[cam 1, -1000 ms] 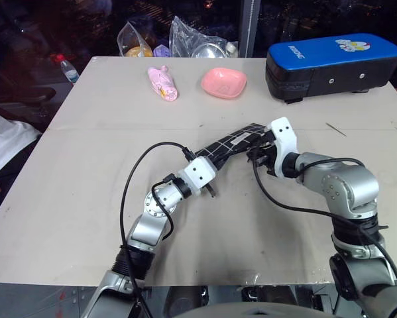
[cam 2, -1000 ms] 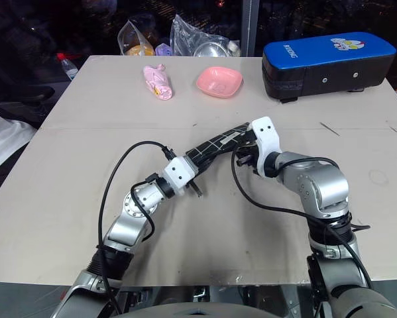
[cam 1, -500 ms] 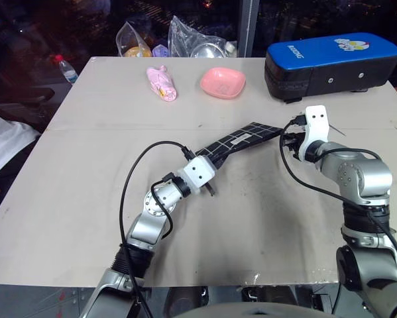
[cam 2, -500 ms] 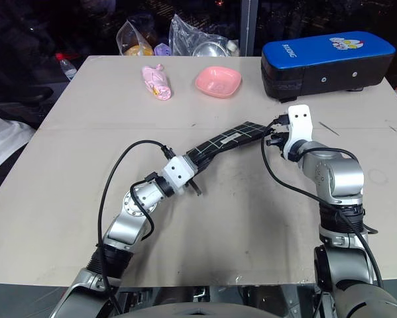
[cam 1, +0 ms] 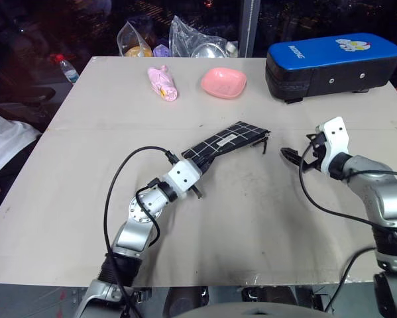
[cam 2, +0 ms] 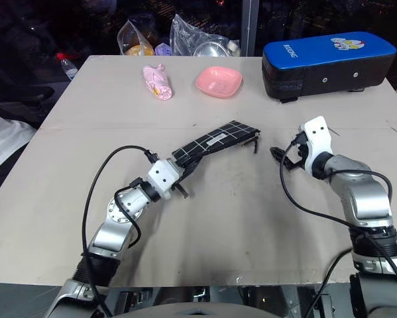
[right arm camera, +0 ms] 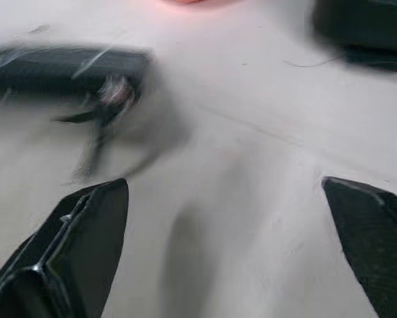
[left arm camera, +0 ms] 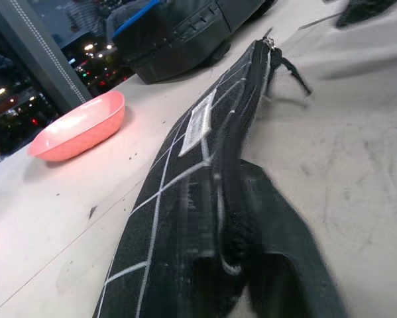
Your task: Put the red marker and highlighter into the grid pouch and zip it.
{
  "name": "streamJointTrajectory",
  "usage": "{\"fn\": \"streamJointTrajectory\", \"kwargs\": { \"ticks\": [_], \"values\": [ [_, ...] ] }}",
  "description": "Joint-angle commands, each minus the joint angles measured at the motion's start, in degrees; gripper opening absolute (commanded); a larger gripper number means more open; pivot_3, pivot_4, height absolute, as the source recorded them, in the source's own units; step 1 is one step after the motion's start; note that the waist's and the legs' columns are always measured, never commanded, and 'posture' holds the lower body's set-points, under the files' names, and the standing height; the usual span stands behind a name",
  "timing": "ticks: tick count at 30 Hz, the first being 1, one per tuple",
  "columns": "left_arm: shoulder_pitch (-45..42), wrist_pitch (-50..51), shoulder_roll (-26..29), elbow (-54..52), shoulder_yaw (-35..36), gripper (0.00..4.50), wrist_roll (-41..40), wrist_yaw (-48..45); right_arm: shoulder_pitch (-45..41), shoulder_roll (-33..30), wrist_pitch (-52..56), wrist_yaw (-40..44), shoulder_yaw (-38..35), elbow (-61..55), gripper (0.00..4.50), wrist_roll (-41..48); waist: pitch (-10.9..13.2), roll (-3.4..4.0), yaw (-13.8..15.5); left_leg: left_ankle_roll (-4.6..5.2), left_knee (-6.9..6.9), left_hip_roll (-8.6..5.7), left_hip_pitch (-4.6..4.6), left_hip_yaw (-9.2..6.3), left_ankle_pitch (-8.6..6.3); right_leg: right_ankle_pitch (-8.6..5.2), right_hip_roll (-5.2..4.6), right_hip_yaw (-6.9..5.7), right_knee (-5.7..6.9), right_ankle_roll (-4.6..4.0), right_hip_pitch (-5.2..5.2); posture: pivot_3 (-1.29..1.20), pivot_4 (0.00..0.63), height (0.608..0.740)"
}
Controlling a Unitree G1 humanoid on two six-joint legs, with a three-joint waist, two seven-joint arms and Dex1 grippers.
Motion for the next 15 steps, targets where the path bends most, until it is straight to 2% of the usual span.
{"fn": "streamJointTrajectory", "kwargs": {
  "ticks": [1, 4, 6, 11, 15],
  "values": [
    [4.64, 1.52, 3.1, -6.86, 2.53, 2.28, -3.55, -2.54, 3.93, -3.83, -12.38, 9.95, -3.06, 3.89, 4.5, 0.9, 0.0, 0.0, -0.06, 0.01, -0.03, 0.01, 0.02, 0.0, -0.01, 0.0, 0.0, 0.0, -0.05, 0.0, 0.02, 0.0, 0.15, 0.74],
    [8.63, 5.73, 4.37, -10.86, 4.81, 3.75, -7.73, -3.34, 4.64, -4.83, -19.24, 13.71, -4.25, 8.96, 4.5, 1.11, 0.01, 0.01, -0.15, 0.05, -0.02, 0.01, 0.07, 0.07, -0.03, 0.0, 0.0, 0.06, -0.01, 0.0, 0.02, 0.0, 0.15, 0.74],
    [12.13, 9.98, 5.18, -14.44, 6.37, 4.45, -11.78, -4.6, 4.76, -5.15, -25.13, 16.25, -5.0, 12.98, 4.5, 0.7, 0.01, 0.01, -0.13, 0.09, 0.0, 0.02, 0.08, 0.06, -0.05, 0.0, 0.01, 0.07, 0.01, 0.0, 0.02, 0.0, 0.15, 0.74],
    [22.05, 20.4, 7.03, -23.14, 9.87, 4.45, -19.69, -5.57, 5.32, -4.28, -40.05, 24.54, -9.3, 23.65, 4.5, 4.06, 0.04, 0.03, 0.14, 0.08, 0.0, 0.03, 0.1, 0.05, -0.05, -0.01, 0.0, 0.08, -0.04, 0.0, 0.07, 0.0, 0.15, 0.74],
    [27.78, 23.47, 7.02, -26.01, 11.35, 4.45, -21.05, -4.56, 5.27, -6.99, -37.72, 34.16, -9.24, 30.12, 4.5, 6.95, 0.05, 0.03, 0.14, 0.04, 0.03, 0.01, 0.14, 0.04, -0.02, -0.01, -0.02, 0.08, -0.04, -0.01, 0.12, 0.0, 0.15, 0.74]
  ]
}}
